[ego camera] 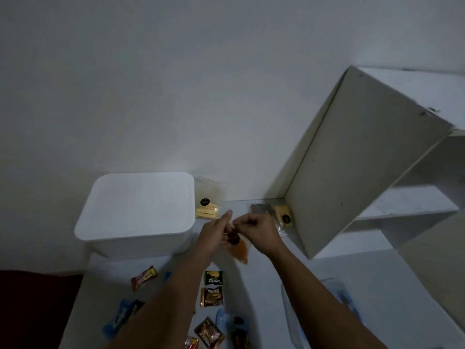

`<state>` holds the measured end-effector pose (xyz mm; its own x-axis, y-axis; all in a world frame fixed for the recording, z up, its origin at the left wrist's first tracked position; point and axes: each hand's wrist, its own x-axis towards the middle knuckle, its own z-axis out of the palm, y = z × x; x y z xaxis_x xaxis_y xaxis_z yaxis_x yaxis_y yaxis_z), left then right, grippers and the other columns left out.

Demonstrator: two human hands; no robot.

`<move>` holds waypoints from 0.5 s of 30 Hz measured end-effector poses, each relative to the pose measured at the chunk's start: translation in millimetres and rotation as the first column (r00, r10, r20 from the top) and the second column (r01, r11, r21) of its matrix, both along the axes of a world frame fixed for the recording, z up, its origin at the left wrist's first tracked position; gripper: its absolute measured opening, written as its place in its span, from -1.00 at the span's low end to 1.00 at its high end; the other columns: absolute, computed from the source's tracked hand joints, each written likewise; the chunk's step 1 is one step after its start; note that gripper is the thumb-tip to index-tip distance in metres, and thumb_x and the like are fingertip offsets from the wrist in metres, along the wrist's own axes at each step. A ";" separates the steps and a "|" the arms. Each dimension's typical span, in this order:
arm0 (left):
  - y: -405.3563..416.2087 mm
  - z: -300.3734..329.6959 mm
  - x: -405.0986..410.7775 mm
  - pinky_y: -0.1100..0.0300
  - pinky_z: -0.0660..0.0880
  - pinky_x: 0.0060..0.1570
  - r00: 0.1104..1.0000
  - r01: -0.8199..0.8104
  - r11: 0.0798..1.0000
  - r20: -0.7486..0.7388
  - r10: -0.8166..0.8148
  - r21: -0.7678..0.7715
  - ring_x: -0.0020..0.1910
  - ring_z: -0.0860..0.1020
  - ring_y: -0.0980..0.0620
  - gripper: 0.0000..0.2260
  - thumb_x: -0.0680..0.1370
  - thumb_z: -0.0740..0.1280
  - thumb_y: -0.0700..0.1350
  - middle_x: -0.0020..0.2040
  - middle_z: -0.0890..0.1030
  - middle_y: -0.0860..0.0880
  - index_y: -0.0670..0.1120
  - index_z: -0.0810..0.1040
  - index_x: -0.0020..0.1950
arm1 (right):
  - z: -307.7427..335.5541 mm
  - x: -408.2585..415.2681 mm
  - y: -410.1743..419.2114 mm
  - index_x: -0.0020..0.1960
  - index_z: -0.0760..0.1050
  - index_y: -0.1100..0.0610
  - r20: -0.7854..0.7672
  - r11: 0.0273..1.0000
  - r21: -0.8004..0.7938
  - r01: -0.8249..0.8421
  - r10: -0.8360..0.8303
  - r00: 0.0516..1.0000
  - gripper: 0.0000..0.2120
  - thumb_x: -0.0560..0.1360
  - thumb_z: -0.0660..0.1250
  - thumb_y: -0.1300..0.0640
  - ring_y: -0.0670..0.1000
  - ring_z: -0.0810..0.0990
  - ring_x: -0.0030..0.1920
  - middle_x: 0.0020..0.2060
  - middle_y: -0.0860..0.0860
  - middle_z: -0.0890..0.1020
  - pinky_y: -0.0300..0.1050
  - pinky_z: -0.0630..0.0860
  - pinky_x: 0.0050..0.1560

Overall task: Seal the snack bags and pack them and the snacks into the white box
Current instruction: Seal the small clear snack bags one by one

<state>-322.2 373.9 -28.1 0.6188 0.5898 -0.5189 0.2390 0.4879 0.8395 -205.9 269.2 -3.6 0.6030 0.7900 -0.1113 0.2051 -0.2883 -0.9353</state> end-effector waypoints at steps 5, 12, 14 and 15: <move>-9.3 15.2 -55.8 0.03 0.65 -0.09 0.999 0.011 1.000 -0.031 -0.010 0.029 0.03 0.71 -0.11 -0.67 0.66 0.27 0.03 0.03 0.67 -0.22 -0.24 0.58 0.11 | 10.2 -58.0 -11.9 -0.05 0.74 0.23 0.003 1.000 0.009 -0.013 0.013 1.000 -0.88 0.54 0.42 0.25 0.00 0.74 -0.15 -0.17 0.13 0.76 -0.15 0.65 -0.06; -11.5 42.0 -101.5 0.02 0.55 -0.09 0.977 0.145 0.959 -0.191 -0.099 0.245 -0.13 0.61 -0.14 -0.81 0.64 0.22 -0.17 -0.08 0.63 -0.25 -0.24 0.57 0.02 | 13.7 -96.2 0.8 -0.25 0.63 0.06 0.158 0.995 -0.088 0.053 -0.038 0.987 -0.82 0.44 0.52 0.29 0.04 0.71 -0.26 -0.27 0.09 0.72 0.16 0.70 -0.13; -8.2 44.8 -114.0 0.09 0.48 -0.20 0.959 0.187 0.920 -0.267 -0.095 0.343 -0.23 0.56 -0.08 -0.85 0.55 0.27 -0.16 -0.22 0.59 -0.20 -0.19 0.55 -0.17 | 13.7 -102.8 3.9 -0.23 0.61 0.02 0.260 0.987 -0.115 0.110 -0.077 0.963 -0.82 0.44 0.51 0.25 0.03 0.72 -0.20 -0.24 0.04 0.73 0.10 0.70 -0.09; -6.2 45.1 -120.5 0.11 0.45 -0.23 0.947 0.214 0.895 -0.306 -0.092 0.392 -0.27 0.55 -0.06 -0.84 0.49 0.31 -0.11 -0.27 0.58 -0.17 -0.17 0.53 -0.25 | 14.8 -105.5 4.1 -0.20 0.62 0.01 0.313 0.983 -0.123 0.138 -0.093 0.945 -0.85 0.45 0.50 0.23 0.03 0.71 -0.17 -0.21 0.03 0.73 0.06 0.69 -0.06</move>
<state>-442.8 367.7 17.0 0.5891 0.6972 -0.4085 0.5304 0.0478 0.8464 -311.4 273.4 11.2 0.7116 0.7025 -0.0131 0.4309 -0.4510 -0.7816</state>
